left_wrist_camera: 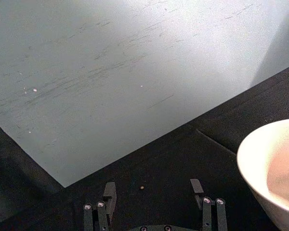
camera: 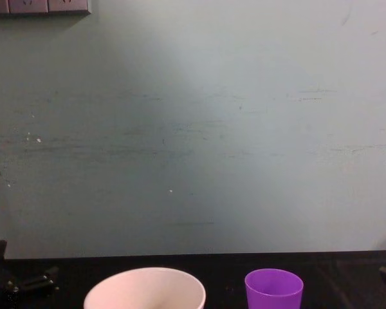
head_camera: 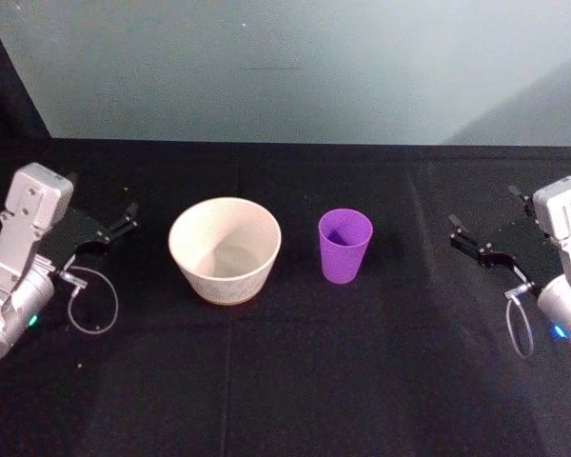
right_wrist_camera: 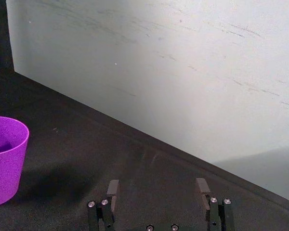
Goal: Pick up the cup and pour the mung beans from the cup into the bowl.
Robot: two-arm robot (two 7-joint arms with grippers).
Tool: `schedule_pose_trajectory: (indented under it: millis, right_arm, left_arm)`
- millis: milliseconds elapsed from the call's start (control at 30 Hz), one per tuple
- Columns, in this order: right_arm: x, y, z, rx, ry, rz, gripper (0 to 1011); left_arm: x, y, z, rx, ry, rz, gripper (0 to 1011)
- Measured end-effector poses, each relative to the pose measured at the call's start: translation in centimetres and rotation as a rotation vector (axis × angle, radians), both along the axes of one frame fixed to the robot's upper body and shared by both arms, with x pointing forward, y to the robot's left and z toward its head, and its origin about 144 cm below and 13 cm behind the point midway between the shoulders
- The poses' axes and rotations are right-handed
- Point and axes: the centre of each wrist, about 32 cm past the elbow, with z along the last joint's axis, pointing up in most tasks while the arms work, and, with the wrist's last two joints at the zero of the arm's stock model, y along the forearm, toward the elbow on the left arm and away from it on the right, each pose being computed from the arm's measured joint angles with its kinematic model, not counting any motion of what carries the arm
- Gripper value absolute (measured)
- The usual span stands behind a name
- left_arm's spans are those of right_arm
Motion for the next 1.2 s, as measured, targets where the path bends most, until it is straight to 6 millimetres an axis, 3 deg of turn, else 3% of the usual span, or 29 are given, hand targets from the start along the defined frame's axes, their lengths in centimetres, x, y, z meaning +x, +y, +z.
schedule_pose_trajectory:
  millis: [1200]
  right_arm:
    - [0.00, 0.00, 0.00, 0.000, 0.000, 0.000, 1002]
  left_arm:
    - [0.00, 0.00, 0.00, 0.000, 0.000, 0.000, 1000]
